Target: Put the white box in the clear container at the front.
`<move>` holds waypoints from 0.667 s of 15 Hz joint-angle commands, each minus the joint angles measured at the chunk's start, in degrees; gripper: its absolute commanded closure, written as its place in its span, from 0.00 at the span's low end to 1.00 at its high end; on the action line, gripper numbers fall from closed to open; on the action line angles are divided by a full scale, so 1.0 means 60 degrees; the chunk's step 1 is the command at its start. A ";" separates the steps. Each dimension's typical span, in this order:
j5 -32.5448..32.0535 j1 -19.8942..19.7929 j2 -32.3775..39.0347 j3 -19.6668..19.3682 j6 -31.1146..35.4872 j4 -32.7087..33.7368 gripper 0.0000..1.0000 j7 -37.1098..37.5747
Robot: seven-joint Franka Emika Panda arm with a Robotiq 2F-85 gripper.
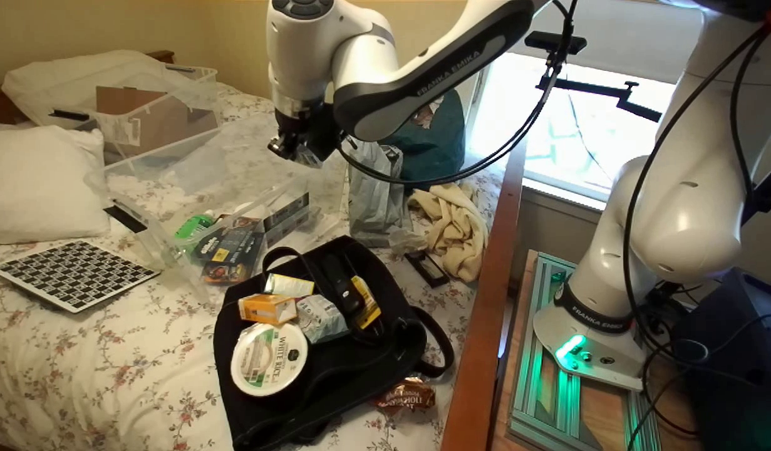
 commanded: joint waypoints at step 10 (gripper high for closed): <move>0.1612 0.0258 0.3066 -0.0291 -0.0115 0.3892 0.64 -0.2457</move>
